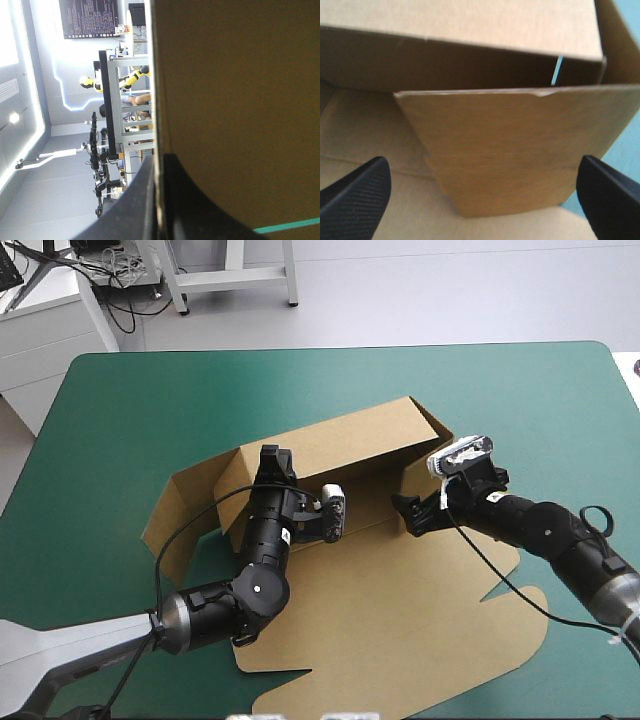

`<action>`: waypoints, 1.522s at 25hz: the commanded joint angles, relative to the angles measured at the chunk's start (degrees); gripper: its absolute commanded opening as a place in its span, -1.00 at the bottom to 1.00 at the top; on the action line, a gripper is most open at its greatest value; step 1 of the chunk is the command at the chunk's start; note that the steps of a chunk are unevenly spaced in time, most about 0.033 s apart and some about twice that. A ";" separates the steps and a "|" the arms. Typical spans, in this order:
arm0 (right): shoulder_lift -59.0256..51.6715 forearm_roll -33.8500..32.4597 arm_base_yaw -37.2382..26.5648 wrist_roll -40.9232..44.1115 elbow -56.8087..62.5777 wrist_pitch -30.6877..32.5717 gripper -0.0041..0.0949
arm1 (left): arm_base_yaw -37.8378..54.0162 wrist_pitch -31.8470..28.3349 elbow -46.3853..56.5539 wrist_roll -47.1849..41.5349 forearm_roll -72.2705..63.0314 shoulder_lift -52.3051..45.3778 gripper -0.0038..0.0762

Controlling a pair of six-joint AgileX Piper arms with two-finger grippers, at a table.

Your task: Fold the box

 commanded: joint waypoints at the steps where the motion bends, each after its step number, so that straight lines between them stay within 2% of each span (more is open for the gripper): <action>1: -4.78 -15.92 -2.76 16.83 -1.95 9.24 0.96 | -0.32 1.73 -1.43 -0.55 6.72 -1.83 -0.93; 3: -8.34 -20.83 -2.98 20.53 -1.95 12.36 0.96 | -0.32 1.73 -1.43 -0.55 6.72 -1.83 -0.93; 9: -20.71 -23.76 -2.98 29.54 -1.95 13.58 0.96 | -0.32 1.73 -1.43 -0.55 6.72 -1.83 -0.93; 14: -22.11 -27.59 -2.98 34.34 -1.95 17.20 0.96 | -0.32 1.73 -1.43 -0.55 6.72 -1.83 -0.93; 21: -22.11 -29.17 -2.98 36.77 -1.95 17.41 0.96 | -0.42 1.22 -1.43 -0.55 6.61 -1.83 -0.93; 32: -22.11 -35.86 -3.10 42.82 -1.95 17.08 0.96 | -0.42 -8.59 -1.43 -0.10 6.61 -8.41 -0.93; 38: -22.11 -37.76 -3.19 45.50 -1.95 15.87 0.95 | -0.42 -12.21 2.69 4.80 6.61 -11.93 -0.93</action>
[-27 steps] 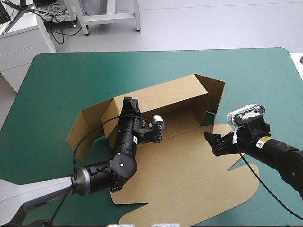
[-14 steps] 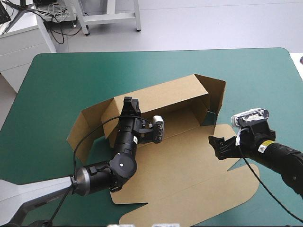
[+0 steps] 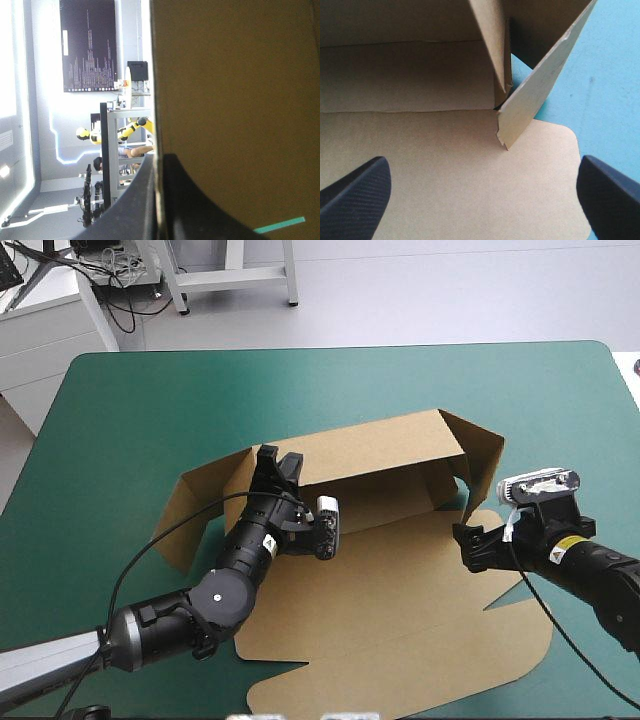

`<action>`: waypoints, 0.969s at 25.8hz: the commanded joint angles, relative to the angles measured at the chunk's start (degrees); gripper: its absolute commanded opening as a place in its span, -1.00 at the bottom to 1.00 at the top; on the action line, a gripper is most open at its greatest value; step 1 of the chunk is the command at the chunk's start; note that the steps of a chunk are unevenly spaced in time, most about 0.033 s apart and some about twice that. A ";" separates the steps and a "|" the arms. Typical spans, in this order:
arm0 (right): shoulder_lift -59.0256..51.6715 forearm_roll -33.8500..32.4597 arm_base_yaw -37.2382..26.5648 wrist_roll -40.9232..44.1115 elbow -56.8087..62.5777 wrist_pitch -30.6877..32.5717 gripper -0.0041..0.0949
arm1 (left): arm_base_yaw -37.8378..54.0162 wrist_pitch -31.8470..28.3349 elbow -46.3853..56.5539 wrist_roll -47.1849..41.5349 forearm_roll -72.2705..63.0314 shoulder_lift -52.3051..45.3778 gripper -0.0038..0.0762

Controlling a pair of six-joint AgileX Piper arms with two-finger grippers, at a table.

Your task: Fold the box

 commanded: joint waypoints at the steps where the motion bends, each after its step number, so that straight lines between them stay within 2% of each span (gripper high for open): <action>1: -0.61 -0.53 -0.41 1.07 -2.06 -4.76 0.96 | -0.42 -0.60 1.37 1.43 6.19 -3.68 -0.93; 6: -0.61 -1.17 -0.41 2.22 -4.99 -4.76 0.96 | -0.18 -8.34 3.69 4.15 6.19 -9.10 -0.93; 12: -0.61 -6.20 -0.41 7.31 -6.53 -4.37 0.96 | 2.54 -11.47 0.78 2.97 6.01 -9.29 -0.93; 17: -0.61 -6.32 -0.41 8.46 -6.53 -4.17 0.96 | 4.28 -13.87 0.78 2.97 5.57 -8.34 -0.93; 25: -0.61 -6.59 -0.41 10.17 -6.53 -4.39 0.95 | 5.40 -14.31 0.78 4.58 6.13 -4.32 -0.93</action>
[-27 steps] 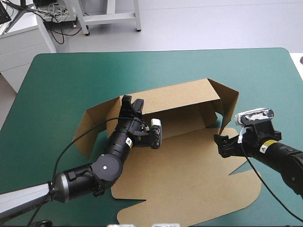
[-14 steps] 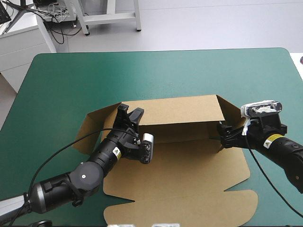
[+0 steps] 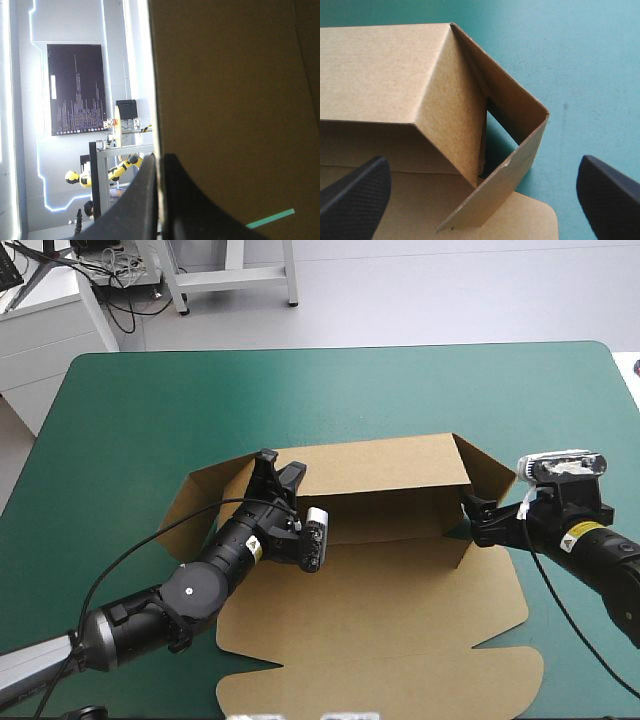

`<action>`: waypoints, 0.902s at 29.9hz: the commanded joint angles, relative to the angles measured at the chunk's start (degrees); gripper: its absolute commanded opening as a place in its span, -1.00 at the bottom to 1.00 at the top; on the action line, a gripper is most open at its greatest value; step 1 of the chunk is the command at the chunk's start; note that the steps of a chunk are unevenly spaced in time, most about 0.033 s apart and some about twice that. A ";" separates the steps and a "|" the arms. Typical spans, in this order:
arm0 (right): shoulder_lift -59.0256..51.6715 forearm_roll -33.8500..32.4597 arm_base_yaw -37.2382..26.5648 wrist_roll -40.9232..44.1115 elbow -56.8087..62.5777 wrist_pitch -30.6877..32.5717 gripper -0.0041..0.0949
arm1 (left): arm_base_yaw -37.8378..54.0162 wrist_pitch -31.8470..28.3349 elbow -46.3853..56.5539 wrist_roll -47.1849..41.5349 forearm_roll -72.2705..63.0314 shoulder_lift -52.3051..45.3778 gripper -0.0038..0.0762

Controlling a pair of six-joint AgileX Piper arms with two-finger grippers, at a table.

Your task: Fold the box

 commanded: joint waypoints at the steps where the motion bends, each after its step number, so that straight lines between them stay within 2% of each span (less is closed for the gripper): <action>1: -0.61 -0.91 -0.36 0.43 -2.03 -3.49 0.96 | -0.16 0.27 -1.80 1.23 5.05 -0.34 -0.93; 9: -0.35 -4.48 -0.36 6.96 -2.03 -3.75 0.96 | -0.16 -1.57 -1.80 7.02 5.05 0.32 -0.93; 18: 4.25 -4.84 -0.36 9.65 -5.95 -1.53 0.96 | -0.16 -1.13 -1.80 7.06 5.05 1.50 -0.93; 24: 13.99 -4.91 -4.39 7.11 -20.44 5.71 0.95 | -0.16 0.00 -1.80 7.95 5.05 1.55 -0.93; 27: 20.73 -0.42 -9.87 1.64 -28.67 12.15 0.95 | -0.16 1.40 -1.80 8.70 5.05 1.68 -0.93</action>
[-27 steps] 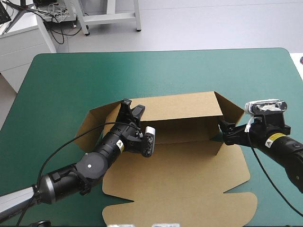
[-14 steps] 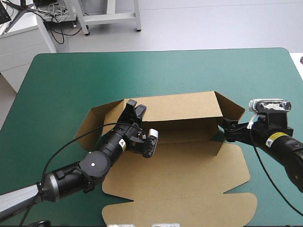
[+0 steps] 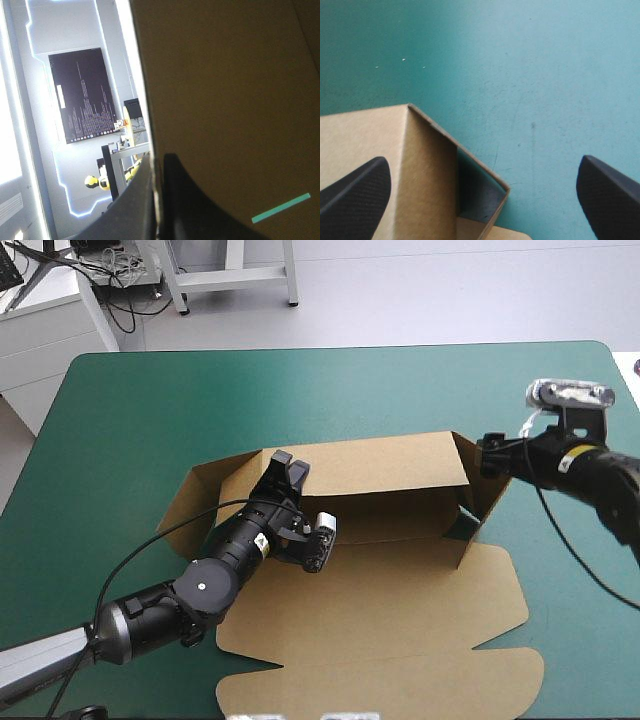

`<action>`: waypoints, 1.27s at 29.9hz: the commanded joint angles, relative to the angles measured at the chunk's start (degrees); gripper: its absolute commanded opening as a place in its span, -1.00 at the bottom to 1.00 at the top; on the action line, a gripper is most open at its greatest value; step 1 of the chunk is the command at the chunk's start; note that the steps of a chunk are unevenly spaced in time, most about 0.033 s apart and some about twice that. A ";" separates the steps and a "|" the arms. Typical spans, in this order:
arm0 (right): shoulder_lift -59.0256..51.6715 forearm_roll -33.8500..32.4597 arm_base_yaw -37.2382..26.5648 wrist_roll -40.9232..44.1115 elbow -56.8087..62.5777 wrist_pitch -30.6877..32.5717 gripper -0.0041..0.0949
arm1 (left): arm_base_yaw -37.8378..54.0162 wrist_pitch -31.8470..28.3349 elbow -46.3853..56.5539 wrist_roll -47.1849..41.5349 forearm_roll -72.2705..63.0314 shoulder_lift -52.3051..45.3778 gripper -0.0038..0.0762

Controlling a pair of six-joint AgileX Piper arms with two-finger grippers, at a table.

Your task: Fold the box

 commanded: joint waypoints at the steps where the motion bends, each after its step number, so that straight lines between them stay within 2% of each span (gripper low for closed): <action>1: 6.26 5.73 -6.21 -7.83 -10.69 3.92 0.95 | -0.25 0.71 -1.24 1.79 4.41 -0.83 -0.93; 4: 13.51 16.21 -12.65 -15.75 -17.95 10.49 0.95 | -0.25 0.97 -1.24 1.79 4.41 -0.57 -0.93; 6: 17.23 19.75 -15.01 -17.72 -22.72 13.83 0.95 | -0.25 0.97 -1.24 1.79 4.41 -0.57 -0.93; 16: 33.68 18.81 -16.02 -18.33 -38.68 23.44 0.91 | -0.25 1.19 -1.24 1.79 4.41 -0.57 -0.93; 24: 33.56 17.34 -16.02 -22.39 -32.00 23.32 0.91 | -0.25 2.72 -1.24 1.79 4.41 -0.57 -0.93; 38: 22.52 18.38 -16.02 -25.30 -14.19 15.65 0.91 | -0.25 2.61 -1.24 1.39 4.41 -0.57 -0.93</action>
